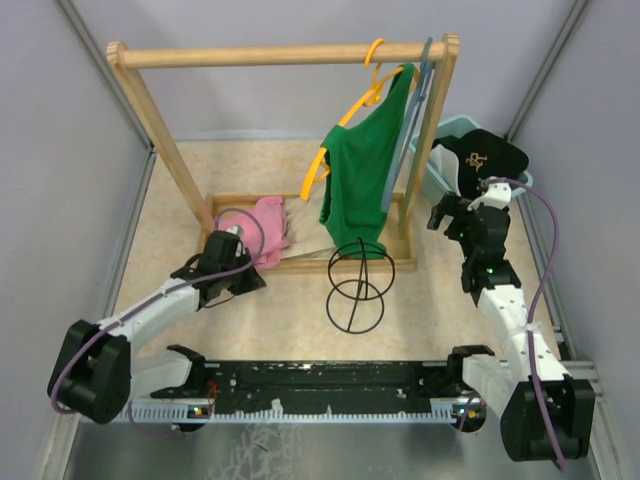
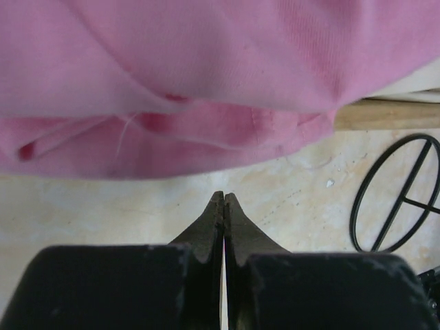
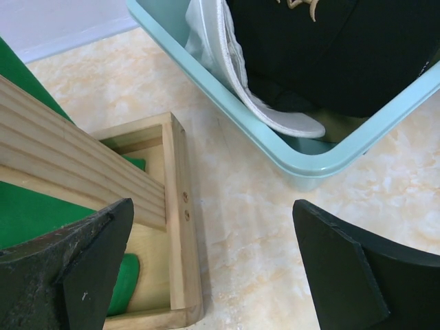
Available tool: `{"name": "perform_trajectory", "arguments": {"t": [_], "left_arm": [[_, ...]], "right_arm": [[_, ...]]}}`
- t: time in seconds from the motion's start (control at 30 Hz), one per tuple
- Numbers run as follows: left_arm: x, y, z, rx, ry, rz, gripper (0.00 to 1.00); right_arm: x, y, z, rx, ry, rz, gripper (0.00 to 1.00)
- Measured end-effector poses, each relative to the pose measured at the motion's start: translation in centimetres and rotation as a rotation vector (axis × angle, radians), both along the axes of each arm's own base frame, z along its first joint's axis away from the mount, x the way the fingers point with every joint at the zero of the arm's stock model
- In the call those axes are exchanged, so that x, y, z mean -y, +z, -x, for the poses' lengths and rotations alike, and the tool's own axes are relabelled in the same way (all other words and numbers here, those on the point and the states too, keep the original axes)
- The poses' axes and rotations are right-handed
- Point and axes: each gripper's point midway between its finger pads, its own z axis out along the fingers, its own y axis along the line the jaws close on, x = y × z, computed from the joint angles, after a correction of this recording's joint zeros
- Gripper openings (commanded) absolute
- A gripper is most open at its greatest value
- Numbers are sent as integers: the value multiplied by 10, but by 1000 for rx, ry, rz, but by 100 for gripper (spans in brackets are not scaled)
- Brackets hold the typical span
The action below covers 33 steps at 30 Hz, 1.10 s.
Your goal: Stack the hats
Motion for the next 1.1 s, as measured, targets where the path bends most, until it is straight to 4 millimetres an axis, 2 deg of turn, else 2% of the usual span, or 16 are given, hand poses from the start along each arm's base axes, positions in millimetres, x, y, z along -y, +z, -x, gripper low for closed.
{"name": "perform_trajectory", "arguments": {"t": [0.13,0.27,0.33,0.47,0.6,0.7,0.87,0.97,1.03,1.1], "left_arm": [[14,-14,-10,18,-5,5,0],[30,-22,-28,69,4,28,0],[36,-34,-33,54,11,34,0],[58,-33,-56,84,12,94,0],[74,-31,-86,124,30,127,0],[81,-30,-101,141,40,134,0],[87,-29,-117,148,51,141,0],[85,-29,-122,149,65,147,0],[84,-29,-123,147,69,151,0],[82,-29,-123,141,73,160,0]], "right_arm": [[0,-1,1,-4,-2,-7,99],[-2,-6,4,-21,1,-21,99],[-4,-10,7,-39,8,-31,99],[-12,-16,19,-78,40,-65,99],[-22,-24,38,-132,65,-106,86],[-28,-39,54,-204,79,-138,75],[-48,-85,79,-404,122,-197,74],[-57,-115,86,-545,129,-214,68],[-58,-130,88,-618,115,-224,58],[-59,-141,86,-672,100,-237,41]]}}
